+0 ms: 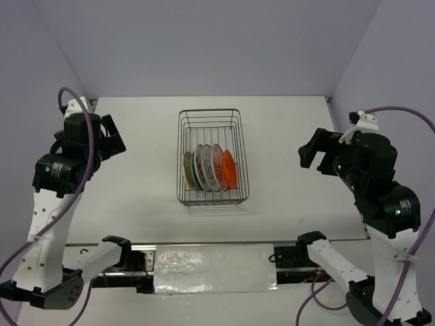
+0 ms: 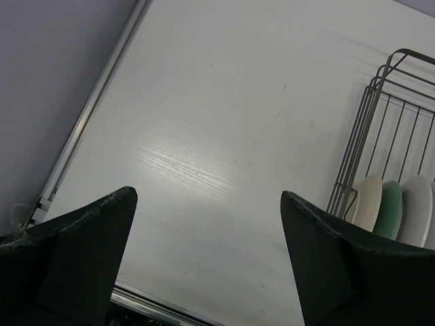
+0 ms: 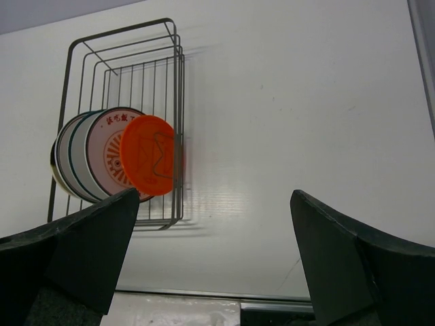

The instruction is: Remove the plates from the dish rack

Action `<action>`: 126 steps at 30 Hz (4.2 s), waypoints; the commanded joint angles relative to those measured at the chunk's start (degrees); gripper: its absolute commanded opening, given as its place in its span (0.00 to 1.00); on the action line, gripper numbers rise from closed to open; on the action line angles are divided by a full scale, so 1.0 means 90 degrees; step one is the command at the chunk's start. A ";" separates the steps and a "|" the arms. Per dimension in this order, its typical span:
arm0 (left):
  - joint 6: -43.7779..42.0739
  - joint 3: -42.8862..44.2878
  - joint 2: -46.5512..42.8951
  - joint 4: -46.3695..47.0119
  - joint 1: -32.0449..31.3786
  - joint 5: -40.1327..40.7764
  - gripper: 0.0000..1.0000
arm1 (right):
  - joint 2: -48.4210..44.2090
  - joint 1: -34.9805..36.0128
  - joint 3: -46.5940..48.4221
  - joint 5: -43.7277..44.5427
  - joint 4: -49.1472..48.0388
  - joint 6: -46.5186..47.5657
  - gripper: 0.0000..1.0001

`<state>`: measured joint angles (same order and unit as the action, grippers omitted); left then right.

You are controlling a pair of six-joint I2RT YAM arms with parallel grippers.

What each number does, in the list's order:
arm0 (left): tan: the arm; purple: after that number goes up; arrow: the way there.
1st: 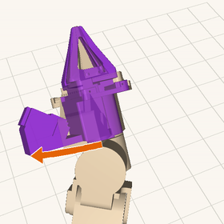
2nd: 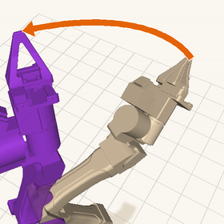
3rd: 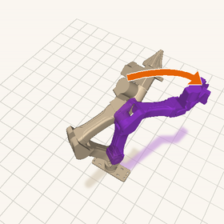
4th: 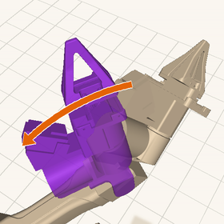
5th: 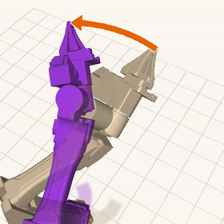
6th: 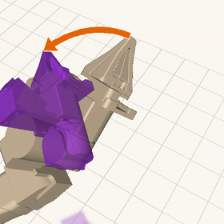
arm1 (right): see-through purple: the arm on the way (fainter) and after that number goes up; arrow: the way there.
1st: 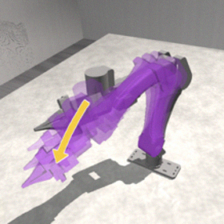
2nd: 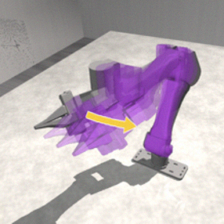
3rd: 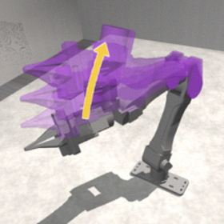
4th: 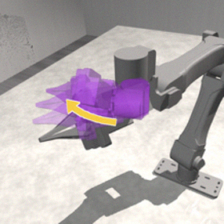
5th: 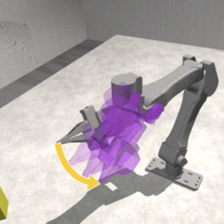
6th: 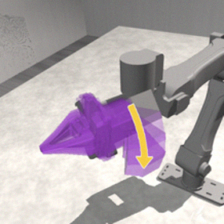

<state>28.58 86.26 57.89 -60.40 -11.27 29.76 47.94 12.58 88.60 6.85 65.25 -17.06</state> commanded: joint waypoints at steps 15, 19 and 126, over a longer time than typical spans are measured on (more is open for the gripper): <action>0.0067 -0.0249 0.0081 0.0198 0.0031 -0.0035 1.00 | 0.3308 0.3777 0.1072 0.1472 -0.0669 -0.1629 0.93; -0.0031 -0.0248 0.0121 0.0188 0.0031 -0.0005 1.00 | 0.4866 0.4071 0.1902 0.1758 -0.0356 -0.1835 0.64; -0.0578 -0.1713 0.0394 0.0725 -0.0057 -0.1226 0.99 | 0.6509 0.4159 0.1601 0.1280 -0.1284 -0.2812 0.35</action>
<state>24.10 70.37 61.36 -55.37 -11.57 19.27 108.12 50.02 105.60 16.05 50.98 -42.39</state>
